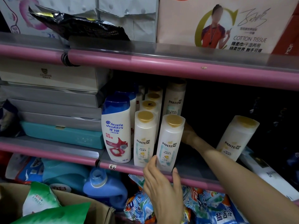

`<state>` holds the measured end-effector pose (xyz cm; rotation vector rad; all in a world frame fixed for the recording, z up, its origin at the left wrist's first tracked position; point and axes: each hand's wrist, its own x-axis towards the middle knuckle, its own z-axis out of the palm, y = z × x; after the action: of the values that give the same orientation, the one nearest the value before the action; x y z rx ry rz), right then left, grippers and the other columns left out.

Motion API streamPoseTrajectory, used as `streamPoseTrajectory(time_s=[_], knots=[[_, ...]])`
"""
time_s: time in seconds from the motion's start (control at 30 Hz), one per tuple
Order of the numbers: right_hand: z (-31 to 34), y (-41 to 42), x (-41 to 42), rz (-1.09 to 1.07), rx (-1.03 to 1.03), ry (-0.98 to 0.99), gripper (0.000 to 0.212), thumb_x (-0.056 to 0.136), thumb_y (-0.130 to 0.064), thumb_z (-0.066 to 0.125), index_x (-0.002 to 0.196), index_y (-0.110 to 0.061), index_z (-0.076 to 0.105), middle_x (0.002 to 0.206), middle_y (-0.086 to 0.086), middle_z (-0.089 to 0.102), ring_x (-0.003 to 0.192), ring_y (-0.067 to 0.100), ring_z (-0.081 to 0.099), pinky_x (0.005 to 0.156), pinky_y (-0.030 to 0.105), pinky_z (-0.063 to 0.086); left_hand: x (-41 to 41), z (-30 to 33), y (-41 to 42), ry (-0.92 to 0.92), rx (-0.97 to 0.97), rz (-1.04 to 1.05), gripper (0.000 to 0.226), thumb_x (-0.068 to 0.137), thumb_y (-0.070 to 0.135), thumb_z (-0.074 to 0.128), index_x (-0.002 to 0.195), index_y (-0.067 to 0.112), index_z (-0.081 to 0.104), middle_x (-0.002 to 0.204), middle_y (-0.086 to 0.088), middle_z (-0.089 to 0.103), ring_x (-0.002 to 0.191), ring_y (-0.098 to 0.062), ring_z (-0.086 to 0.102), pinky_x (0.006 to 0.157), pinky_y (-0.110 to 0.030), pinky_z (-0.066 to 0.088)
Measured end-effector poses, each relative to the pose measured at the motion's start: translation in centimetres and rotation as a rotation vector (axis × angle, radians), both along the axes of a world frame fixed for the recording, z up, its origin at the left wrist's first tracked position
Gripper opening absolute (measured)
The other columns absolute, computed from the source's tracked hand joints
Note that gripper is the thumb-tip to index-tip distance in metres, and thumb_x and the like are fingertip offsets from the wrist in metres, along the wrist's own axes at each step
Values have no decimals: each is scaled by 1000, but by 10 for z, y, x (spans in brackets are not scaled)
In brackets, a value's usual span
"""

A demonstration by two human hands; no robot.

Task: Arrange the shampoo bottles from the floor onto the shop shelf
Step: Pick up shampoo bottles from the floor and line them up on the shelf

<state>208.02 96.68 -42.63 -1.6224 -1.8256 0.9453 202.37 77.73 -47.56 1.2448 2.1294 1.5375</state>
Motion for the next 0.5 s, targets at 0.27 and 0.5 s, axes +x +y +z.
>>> streamPoseTrajectory(time_s=[0.27,0.5], knots=[[-1,-86,23,103,50,10,43,82,1,57,116,-23,50,115,-2,62,108,14,58,87,22,47,0,19,-8,-122,-118,-75,65,87,17,59,144,18,27,144,2,31,130,-14,34,108,-38,30],[-5,-131,23,194,177,58,37,79,-26,74,111,-27,55,110,-15,65,98,0,63,81,17,52,3,36,-8,-230,-192,-121,67,84,0,52,144,16,27,143,1,30,130,-21,34,106,-34,30]])
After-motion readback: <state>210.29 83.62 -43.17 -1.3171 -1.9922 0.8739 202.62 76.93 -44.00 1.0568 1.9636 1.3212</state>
